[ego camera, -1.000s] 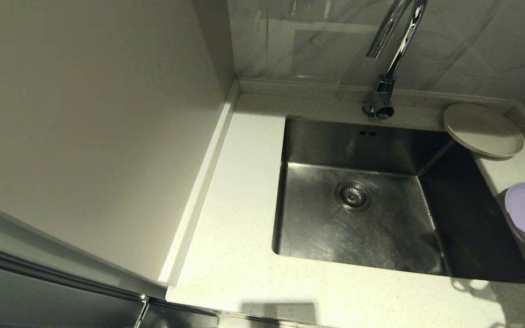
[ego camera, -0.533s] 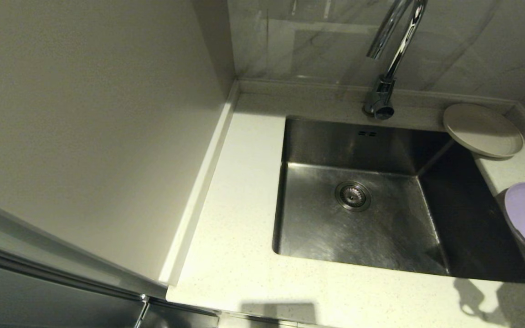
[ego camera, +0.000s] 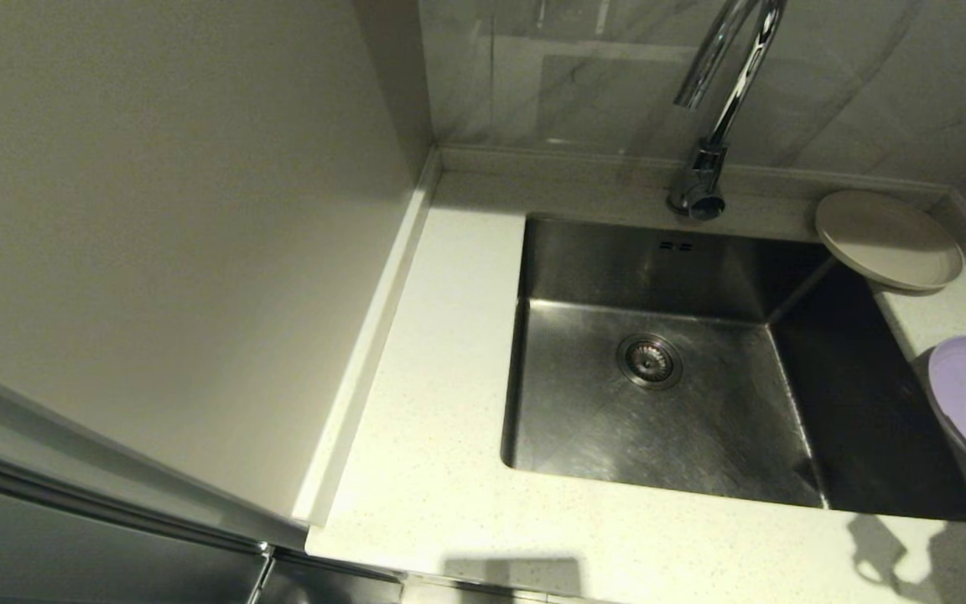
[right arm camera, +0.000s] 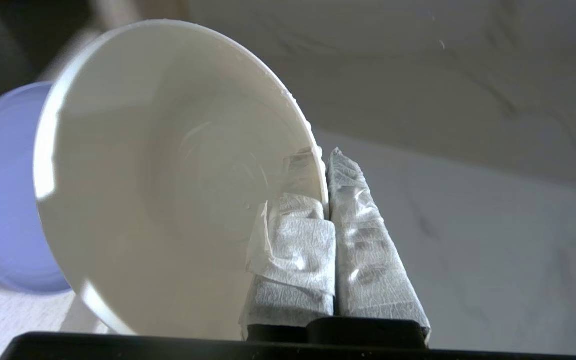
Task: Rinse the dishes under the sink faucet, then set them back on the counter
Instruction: Put a bowl back to the table from the sink
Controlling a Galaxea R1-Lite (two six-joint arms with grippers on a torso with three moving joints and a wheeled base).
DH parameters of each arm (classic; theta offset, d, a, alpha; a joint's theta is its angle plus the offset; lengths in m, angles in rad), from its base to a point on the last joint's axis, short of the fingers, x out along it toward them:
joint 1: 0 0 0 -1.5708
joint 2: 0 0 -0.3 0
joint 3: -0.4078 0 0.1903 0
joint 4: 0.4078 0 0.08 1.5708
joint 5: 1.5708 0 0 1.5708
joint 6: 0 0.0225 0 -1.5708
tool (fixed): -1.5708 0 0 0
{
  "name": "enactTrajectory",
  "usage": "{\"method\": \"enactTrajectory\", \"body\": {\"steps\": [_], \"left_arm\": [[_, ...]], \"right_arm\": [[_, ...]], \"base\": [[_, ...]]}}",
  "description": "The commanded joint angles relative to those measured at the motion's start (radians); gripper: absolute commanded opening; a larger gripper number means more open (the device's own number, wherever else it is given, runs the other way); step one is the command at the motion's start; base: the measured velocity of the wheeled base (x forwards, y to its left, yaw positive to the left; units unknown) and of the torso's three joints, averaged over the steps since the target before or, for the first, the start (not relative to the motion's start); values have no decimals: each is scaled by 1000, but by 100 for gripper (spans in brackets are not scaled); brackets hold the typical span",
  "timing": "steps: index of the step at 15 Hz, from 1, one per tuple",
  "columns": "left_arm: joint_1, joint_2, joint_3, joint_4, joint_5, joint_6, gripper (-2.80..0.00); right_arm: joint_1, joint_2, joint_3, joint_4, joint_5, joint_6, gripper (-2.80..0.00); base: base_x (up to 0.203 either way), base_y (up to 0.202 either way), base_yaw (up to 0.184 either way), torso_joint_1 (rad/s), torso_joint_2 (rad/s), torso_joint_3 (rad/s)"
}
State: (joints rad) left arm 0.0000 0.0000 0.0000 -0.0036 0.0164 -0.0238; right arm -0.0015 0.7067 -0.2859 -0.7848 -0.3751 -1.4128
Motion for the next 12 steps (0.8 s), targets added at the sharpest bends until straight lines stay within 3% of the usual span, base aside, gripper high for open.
{"method": "enactTrajectory", "body": {"steps": [1,5,7,9,12], "left_arm": [[0,-2,0,-1,0,-1,-280],[0,-2,0,-1,0,-1,-280],[0,-2,0,-1,0,-1,-280],[0,-2,0,-1,0,-1,-280],[0,-2,0,-1,0,-1,-280]], "right_arm": [[1,-47,-67,17,-22,33,-280],[-1,-48,-208,146,-52,146,-280],[0,-65,-172,151,-62,151,-280],[0,-54,-262,186,-62,153,-280],[0,-67,-285,384,-60,221,-280]], "base": [[0,0,0,0,0,0],[0,0,0,0,0,0],[0,0,0,0,0,0],[0,0,0,0,0,0],[0,0,0,0,0,0]]}}
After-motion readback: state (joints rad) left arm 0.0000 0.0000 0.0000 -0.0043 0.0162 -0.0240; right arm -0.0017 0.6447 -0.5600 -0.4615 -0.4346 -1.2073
